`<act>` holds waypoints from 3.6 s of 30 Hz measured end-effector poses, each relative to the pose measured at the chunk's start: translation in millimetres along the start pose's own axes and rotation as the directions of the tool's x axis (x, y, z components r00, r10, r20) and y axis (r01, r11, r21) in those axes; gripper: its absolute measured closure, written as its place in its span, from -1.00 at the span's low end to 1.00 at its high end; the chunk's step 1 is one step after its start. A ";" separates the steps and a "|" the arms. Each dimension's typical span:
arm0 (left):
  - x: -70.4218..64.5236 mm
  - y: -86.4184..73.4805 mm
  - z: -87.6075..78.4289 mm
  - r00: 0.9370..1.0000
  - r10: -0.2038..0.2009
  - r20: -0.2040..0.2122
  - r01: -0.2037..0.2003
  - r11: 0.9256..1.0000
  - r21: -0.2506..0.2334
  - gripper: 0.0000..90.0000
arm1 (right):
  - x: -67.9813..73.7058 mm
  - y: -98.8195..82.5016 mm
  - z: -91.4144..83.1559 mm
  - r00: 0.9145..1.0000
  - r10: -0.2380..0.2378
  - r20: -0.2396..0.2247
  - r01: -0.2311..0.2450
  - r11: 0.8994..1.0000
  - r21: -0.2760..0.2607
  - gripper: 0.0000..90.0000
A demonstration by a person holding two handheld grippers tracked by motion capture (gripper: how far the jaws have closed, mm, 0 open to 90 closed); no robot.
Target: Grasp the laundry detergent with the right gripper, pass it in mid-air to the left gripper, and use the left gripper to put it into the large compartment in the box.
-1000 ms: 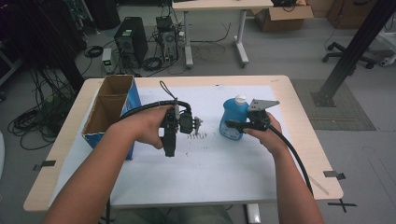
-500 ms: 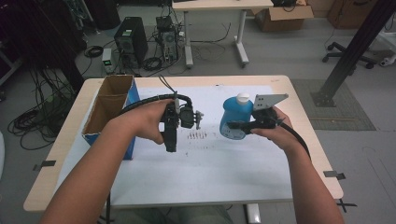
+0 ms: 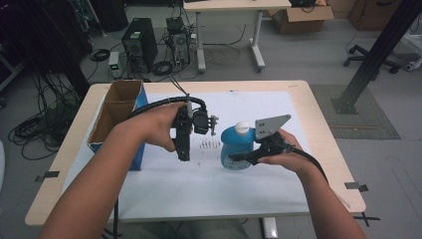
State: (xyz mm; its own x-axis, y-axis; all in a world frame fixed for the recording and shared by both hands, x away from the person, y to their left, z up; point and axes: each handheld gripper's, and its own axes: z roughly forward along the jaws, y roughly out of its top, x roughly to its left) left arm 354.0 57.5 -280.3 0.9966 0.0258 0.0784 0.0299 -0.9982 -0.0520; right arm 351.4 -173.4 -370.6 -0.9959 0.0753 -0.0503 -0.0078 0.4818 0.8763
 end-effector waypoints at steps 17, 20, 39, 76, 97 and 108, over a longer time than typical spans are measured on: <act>-7.1 11.0 -14.8 1.000 0.024 0.006 -0.024 0.999 -0.029 -1.00 | 14.2 -2.8 42.3 0.999 0.005 -0.047 -0.006 1.000 -0.029 0.01; -9.1 11.9 -17.1 1.000 0.024 0.008 -0.024 0.999 -0.025 -1.00 | 14.4 -4.9 50.9 0.999 0.010 -0.044 -0.011 0.999 -0.032 0.01; -18.2 12.5 -21.5 0.999 0.032 0.007 -0.032 0.999 -0.026 -1.00 | 18.8 18.9 92.5 0.999 0.013 -0.044 -0.015 0.999 -0.040 0.01; -25.7 14.8 -18.9 0.999 0.033 -0.011 -0.033 0.999 -0.013 -0.98 | 25.6 37.7 104.2 0.999 0.012 -0.038 -0.014 0.998 -0.062 0.00; -25.6 16.3 -18.6 0.999 0.041 -0.006 -0.041 0.999 -0.003 -0.77 | 27.1 41.2 99.6 0.999 0.019 -0.049 -0.023 0.997 -0.074 0.00; -24.5 14.9 -20.0 0.999 0.040 0.007 -0.040 0.999 -0.003 -0.59 | 26.6 41.2 99.9 0.999 0.009 -0.045 -0.012 0.997 -0.073 0.00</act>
State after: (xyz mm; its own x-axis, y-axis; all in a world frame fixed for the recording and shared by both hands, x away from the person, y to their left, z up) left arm 328.5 41.0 -263.1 0.9975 -0.0143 0.0693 -0.0107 -0.9986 -0.0521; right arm 333.6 -64.3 -383.7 -0.9990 0.0399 -0.0205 -0.0020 0.4155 0.9096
